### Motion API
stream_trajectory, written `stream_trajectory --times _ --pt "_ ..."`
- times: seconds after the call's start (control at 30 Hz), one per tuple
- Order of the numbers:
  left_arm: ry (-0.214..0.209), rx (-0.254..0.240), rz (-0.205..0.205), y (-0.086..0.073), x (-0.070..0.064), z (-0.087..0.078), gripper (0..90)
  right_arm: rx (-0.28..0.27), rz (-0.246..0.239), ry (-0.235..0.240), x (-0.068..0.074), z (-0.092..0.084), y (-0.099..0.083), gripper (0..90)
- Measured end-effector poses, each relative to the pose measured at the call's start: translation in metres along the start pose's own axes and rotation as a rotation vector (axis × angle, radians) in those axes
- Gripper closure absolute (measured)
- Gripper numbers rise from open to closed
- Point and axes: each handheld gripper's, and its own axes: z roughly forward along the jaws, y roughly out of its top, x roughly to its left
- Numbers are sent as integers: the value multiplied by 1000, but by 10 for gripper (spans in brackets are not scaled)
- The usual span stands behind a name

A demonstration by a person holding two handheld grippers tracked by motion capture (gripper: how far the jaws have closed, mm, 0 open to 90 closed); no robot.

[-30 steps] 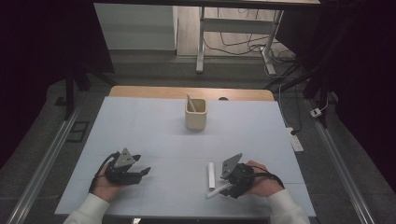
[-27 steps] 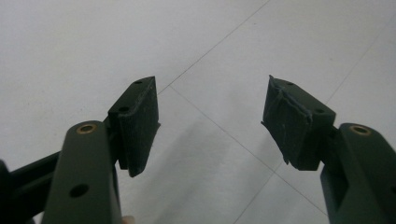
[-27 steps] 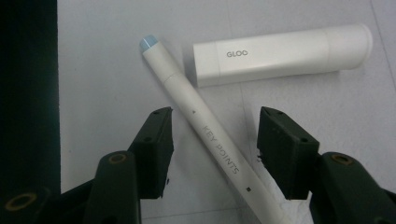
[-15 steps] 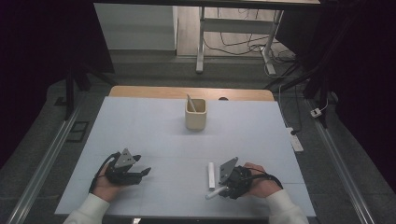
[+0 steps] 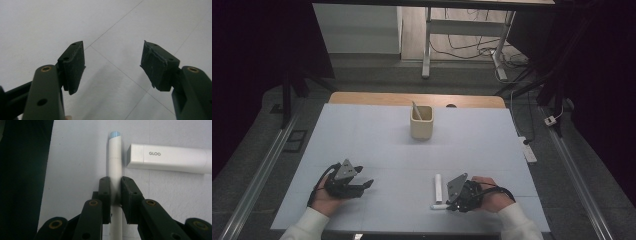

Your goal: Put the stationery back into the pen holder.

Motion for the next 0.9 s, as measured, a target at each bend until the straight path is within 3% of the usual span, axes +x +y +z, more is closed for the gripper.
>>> stream_trajectory --times 0.23,0.27,0.3,0.47,0.9 --pt "0 1 2 0 0 0 357 -9 -2 -3 0 -1 -1 786" --pt "0 1 2 0 0 0 357 -8 4 -26 0 -1 -1 786" --pt "0 1 1 0 0 0 358 -11 11 7 -1 -1 -1 786" --pt "0 0 1 0 1 0 358 -29 50 17 -4 -4 -2 786" --pt "0 2 0 0 0 0 357 -124 134 4 -9 -18 -5 787"
